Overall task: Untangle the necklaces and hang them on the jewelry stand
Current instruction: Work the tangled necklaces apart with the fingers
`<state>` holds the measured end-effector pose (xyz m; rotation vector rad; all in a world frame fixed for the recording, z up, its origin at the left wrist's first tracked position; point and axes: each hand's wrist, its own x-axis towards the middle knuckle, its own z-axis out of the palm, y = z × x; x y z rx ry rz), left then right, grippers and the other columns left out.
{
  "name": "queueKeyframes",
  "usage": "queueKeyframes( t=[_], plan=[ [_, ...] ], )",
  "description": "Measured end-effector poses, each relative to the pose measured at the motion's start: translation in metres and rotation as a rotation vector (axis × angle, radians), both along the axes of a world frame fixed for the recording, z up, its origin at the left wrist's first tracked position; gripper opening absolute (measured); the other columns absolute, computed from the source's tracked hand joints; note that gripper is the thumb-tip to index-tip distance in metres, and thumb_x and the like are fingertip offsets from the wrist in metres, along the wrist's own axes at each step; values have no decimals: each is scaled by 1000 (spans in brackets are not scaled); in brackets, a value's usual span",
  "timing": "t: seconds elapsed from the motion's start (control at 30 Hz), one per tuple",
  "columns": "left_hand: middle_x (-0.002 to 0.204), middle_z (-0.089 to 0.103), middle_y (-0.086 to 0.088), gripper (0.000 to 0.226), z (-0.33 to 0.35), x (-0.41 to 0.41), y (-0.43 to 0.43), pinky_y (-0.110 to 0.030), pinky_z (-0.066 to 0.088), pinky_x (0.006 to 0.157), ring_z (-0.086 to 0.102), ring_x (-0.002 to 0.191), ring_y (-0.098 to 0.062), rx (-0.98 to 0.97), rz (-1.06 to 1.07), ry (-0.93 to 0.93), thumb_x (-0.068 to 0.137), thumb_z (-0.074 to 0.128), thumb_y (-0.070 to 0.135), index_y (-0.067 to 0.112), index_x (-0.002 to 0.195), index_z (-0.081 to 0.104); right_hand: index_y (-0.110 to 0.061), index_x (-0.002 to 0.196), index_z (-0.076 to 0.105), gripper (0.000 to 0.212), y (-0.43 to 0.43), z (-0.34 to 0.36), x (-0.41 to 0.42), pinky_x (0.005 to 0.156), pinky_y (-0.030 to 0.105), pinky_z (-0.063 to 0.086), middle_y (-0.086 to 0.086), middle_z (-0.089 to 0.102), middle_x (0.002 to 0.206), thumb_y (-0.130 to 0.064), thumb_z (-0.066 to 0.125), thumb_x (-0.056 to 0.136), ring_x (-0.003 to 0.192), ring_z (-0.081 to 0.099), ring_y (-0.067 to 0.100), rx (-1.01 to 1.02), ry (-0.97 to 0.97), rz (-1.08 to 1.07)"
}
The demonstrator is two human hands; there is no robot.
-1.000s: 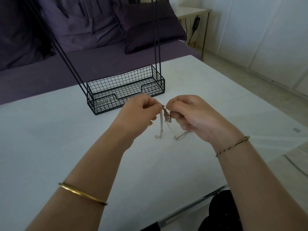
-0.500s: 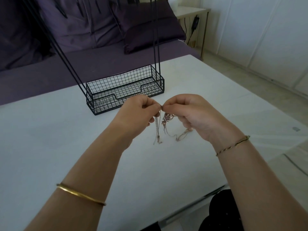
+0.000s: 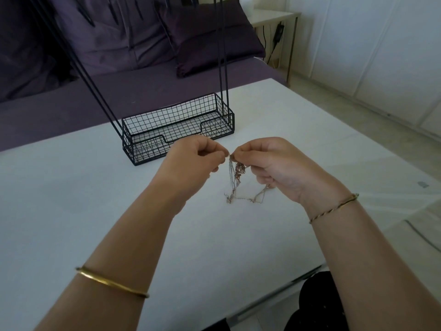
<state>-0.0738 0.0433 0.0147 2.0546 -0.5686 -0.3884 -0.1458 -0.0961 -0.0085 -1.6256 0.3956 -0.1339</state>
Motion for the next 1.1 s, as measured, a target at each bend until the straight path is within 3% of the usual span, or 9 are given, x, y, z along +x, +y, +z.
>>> queueKeyframes(
  t=[0.1, 0.3, 0.57, 0.67, 0.8, 0.97, 1.03, 1.1],
  plan=[
    [81, 67, 4, 11, 2, -1, 1, -20, 50, 64, 56, 68, -3, -2, 12, -45, 87, 65, 17, 25, 81, 70, -14, 77, 67, 12, 0, 0, 1, 40, 15, 26, -13, 44, 47, -12, 63, 88, 41, 29, 4, 15, -8, -15],
    [66, 60, 9, 10, 1, -6, -3, -8, 36, 43, 49, 52, 2, 79, 4, -300, 85, 66, 17, 23, 77, 68, -14, 73, 66, 15, 2, 0, 2, 39, 16, 24, -12, 44, 47, -11, 63, 88, 40, 28, 5, 18, -27, -16],
    [71, 54, 11, 8, -5, -8, -7, -12, 36, 52, 49, 69, -1, 132, -48, -575, 82, 60, 13, 18, 76, 62, -15, 73, 65, 14, 4, 1, 1, 39, 15, 24, -16, 33, 37, -15, 62, 87, 35, 28, 3, -98, -11, -29],
    [73, 54, 10, 8, -7, -6, -8, -21, 40, 59, 49, 72, -4, 118, -50, -605, 80, 61, 13, 17, 74, 59, -15, 73, 64, 14, 5, 2, 0, 41, 16, 24, -16, 34, 35, -14, 61, 87, 35, 29, 3, -124, -5, -19],
    [73, 55, 8, 7, -6, -7, -9, -18, 38, 51, 48, 66, -6, 80, -52, -539, 80, 60, 10, 14, 74, 60, -17, 71, 64, 16, 3, 3, -2, 43, 17, 24, -17, 39, 36, -14, 61, 86, 36, 31, 2, -151, -7, -20],
    [61, 50, 4, 8, -5, -6, -9, -14, 33, 40, 39, 46, -1, -66, -47, -202, 82, 58, 2, 7, 76, 59, -18, 70, 67, 14, 0, 3, -2, 41, 14, 25, -16, 47, 45, -13, 66, 83, 37, 35, 1, -133, -35, -46],
    [64, 50, 2, 9, -6, -4, -10, -15, 35, 47, 40, 51, -2, -113, -31, -106, 82, 60, 2, 8, 75, 59, -17, 70, 67, 14, -1, 3, -2, 41, 14, 25, -16, 45, 44, -11, 66, 82, 37, 33, 2, -122, -40, -51],
    [73, 53, -4, 11, -7, -1, -10, -24, 41, 61, 46, 65, -9, -154, -11, -8, 83, 60, 3, 10, 75, 60, -18, 68, 67, 15, -2, 4, -2, 41, 16, 25, -14, 45, 46, -10, 66, 81, 39, 32, 2, -112, -50, -59]
  ],
)
